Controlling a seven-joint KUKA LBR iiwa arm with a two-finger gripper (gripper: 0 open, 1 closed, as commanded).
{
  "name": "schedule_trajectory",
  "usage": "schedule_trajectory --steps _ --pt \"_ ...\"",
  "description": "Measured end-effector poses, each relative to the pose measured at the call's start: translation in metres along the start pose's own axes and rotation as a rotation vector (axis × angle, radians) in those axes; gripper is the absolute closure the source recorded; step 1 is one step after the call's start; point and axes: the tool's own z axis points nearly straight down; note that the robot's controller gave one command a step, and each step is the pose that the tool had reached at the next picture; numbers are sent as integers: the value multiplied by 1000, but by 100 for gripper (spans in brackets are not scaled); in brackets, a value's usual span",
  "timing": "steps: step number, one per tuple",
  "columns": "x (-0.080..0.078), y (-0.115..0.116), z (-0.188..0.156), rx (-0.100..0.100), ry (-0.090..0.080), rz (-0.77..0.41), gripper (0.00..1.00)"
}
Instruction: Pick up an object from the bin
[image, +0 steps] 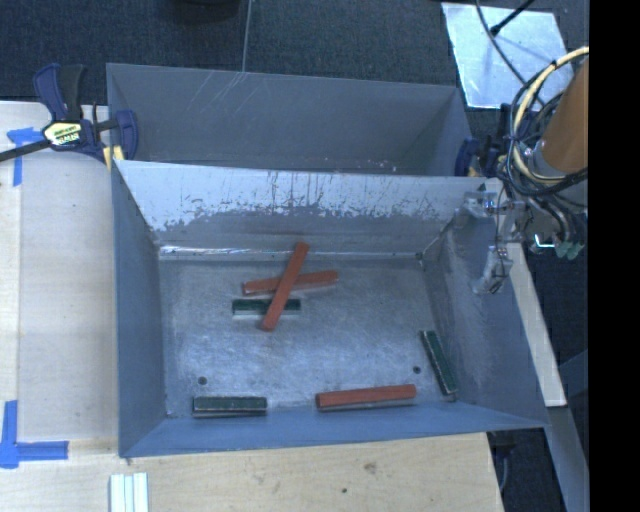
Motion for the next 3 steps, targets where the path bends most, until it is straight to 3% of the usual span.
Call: schedule_trajectory --steps 1,2,3 --pt "-29 69 12 -2 -10 -26 0" --pt "-13 1 137 1 1 24 0" --pt "-27 2 21 4 -16 -204 0"
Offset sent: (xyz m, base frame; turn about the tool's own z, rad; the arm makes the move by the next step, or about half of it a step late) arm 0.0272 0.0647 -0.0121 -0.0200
